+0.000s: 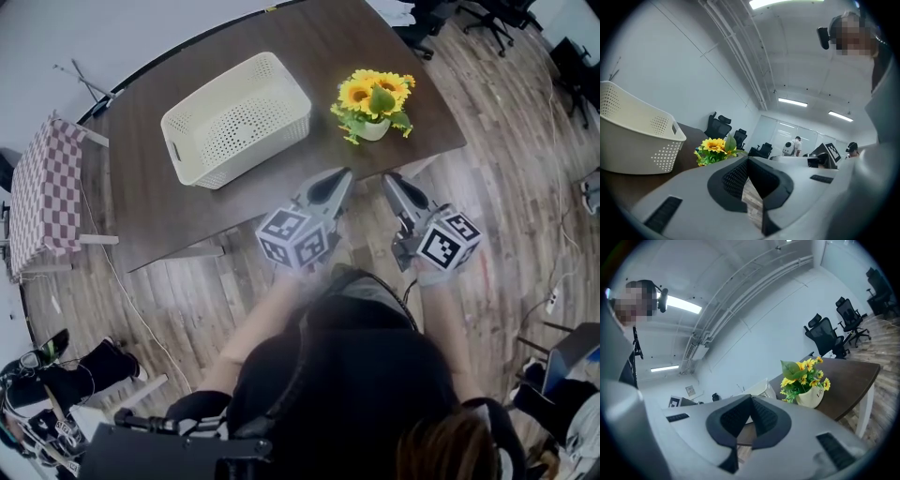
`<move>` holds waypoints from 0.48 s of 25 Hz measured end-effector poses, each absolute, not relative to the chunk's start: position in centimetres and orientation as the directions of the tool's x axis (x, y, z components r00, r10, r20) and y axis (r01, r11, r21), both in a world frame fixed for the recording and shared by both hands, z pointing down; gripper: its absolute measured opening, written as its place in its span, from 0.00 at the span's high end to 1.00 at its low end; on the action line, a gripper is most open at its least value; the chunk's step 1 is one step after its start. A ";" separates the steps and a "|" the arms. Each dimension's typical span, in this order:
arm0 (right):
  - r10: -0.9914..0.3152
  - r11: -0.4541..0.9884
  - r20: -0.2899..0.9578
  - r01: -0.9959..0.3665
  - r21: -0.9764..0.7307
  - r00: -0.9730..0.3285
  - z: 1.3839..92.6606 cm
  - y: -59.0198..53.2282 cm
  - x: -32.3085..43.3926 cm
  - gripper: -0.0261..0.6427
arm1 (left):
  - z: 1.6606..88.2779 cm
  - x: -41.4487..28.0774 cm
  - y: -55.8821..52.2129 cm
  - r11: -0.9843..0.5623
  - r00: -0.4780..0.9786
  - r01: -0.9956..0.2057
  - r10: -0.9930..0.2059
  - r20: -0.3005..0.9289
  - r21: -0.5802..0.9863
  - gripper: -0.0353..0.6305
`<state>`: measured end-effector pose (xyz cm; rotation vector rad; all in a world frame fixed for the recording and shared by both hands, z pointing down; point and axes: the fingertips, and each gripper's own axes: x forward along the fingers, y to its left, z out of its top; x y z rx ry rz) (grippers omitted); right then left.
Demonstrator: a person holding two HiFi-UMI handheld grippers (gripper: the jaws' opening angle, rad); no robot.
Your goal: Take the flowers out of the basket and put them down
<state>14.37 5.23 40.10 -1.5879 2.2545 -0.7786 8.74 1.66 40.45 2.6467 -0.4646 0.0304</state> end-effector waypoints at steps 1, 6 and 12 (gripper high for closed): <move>-0.930 0.253 0.079 -0.780 -0.573 -0.360 40.0 5.5 14.0 0.97 | 40.4 8.4 1.9 -0.841 0.943 -0.329 -0.318 0.100 0.430 0.95; -0.934 0.263 0.045 -0.768 -0.584 -0.354 39.3 6.8 12.8 0.97 | 40.0 7.1 3.5 -0.846 0.945 -0.323 -0.309 0.103 0.425 0.95; -0.933 0.263 0.045 -0.762 -0.591 -0.356 39.5 9.0 10.5 0.97 | 40.8 4.9 5.7 -0.837 0.942 -0.332 -0.314 0.116 0.435 0.95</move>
